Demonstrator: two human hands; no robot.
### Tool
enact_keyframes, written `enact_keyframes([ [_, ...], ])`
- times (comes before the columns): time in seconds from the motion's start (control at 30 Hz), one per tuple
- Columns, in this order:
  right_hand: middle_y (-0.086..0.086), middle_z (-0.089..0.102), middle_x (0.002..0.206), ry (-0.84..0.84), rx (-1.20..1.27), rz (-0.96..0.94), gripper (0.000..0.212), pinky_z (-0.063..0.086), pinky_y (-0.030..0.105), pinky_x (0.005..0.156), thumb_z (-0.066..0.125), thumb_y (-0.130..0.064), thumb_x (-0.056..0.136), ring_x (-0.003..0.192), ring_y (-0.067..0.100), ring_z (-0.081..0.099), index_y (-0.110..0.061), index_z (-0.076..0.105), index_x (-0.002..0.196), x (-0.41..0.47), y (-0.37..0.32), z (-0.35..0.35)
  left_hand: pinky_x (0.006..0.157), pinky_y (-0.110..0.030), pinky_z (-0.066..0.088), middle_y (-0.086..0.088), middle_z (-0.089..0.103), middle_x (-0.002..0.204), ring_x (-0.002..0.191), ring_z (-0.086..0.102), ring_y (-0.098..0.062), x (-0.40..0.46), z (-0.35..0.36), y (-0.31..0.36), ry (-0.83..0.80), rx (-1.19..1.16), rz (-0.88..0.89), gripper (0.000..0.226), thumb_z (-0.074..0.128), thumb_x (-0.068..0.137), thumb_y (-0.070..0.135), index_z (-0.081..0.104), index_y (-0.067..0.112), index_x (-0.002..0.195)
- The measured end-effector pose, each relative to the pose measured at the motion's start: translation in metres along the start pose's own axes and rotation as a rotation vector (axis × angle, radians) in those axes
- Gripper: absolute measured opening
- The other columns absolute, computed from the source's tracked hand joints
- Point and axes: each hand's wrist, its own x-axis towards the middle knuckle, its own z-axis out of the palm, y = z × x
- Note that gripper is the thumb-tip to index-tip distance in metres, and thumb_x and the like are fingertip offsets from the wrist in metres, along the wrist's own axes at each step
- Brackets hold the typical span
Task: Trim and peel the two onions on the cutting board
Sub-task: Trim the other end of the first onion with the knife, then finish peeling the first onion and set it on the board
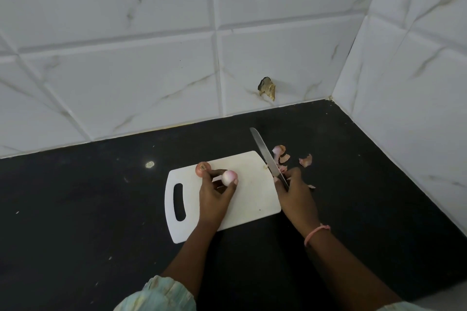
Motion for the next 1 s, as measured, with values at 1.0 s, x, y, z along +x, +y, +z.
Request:
enact_keyframes([
  [1.0,-0.008,0.069,0.098,-0.052,0.049,-0.539,0.016,0.043,0.008,0.074,0.065,-0.015,0.09,0.089,0.002,0.059,-0.017,0.071,0.104,0.0,-0.038,0.04,0.061,-0.025,0.048,-0.017,0.063,0.071,0.062,0.057,-0.014,0.0,-0.005,0.005,-0.071,-0.158,-0.09,0.051,0.026,0.107,0.038,0.068,0.009,0.1],
])
